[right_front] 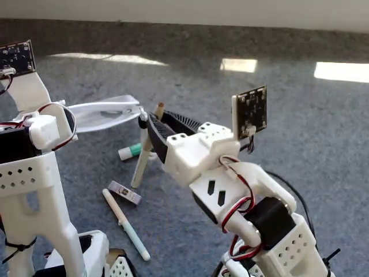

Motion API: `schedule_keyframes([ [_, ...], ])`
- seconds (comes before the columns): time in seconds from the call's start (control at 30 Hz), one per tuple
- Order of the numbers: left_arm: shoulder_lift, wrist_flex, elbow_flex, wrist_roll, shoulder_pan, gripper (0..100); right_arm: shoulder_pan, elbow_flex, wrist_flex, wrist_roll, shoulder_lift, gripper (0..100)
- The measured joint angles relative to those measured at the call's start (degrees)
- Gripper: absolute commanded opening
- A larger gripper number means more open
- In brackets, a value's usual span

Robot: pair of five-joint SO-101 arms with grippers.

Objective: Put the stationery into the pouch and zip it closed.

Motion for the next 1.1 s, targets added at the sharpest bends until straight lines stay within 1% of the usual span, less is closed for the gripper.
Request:
schedule_keyframes([
  [0.17, 0.0, 0.0, 0.0, 0.0, 0.0, 1, -2.1, 0.0, -5.9, 4.1, 0.0, 0.4],
  [0.4, 0.0, 0.0, 0.0, 0.0, 0.0, 1, -2.4, 0.0, -16.3, 7.6, 0.0, 0.4],
  [0.63, 0.0, 0.0, 0.0, 0.0, 0.0, 1, -2.5, 0.1, -27.0, 7.8, 1.1, 0.4],
  [0.87, 0.0, 0.0, 0.0, 0.0, 0.0, 1, -2.5, 0.1, -37.3, 7.8, 9.1, 0.4],
  [1.1, 0.0, 0.0, 0.0, 0.0, 0.0, 1, -1.8, 2.4, -43.9, 7.8, 14.9, 0.4],
])
